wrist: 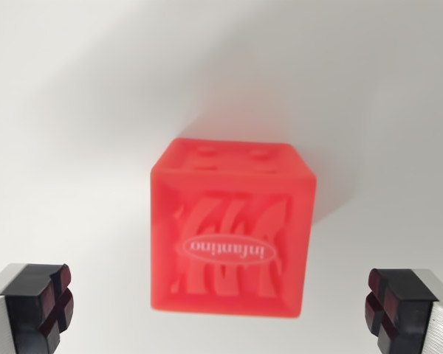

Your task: Destack cube

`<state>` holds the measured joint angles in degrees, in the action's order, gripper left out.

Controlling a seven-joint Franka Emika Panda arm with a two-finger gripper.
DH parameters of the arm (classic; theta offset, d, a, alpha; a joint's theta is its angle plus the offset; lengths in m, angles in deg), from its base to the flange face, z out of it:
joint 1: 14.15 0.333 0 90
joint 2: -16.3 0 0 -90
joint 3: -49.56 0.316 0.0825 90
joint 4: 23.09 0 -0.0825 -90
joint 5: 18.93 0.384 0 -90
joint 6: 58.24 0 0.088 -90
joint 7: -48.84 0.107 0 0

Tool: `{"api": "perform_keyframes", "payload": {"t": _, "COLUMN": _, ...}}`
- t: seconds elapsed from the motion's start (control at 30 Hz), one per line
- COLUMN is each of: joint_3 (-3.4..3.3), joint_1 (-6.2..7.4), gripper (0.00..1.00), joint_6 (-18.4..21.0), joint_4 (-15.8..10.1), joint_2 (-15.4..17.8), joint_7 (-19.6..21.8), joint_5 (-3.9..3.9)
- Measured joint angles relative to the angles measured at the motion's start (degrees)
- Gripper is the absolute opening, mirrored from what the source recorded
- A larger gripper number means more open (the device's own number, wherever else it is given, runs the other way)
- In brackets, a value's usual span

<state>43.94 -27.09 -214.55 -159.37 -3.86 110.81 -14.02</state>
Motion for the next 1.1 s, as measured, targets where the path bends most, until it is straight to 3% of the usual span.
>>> {"api": "perform_keyframes", "payload": {"t": 0.4, "joint_3": -0.95, "joint_1": 0.61, "gripper": 1.0, "joint_6": 6.34, "joint_4": -0.57, "joint_2": 7.14, "joint_7": 1.27, "joint_5": -1.84}}
{"api": "perform_keyframes", "payload": {"t": 1.1, "joint_3": -1.19, "joint_1": 0.63, "gripper": 1.0, "joint_6": 18.87, "joint_4": 0.96, "joint_2": 18.16, "joint_7": 3.07, "joint_5": -4.35}}
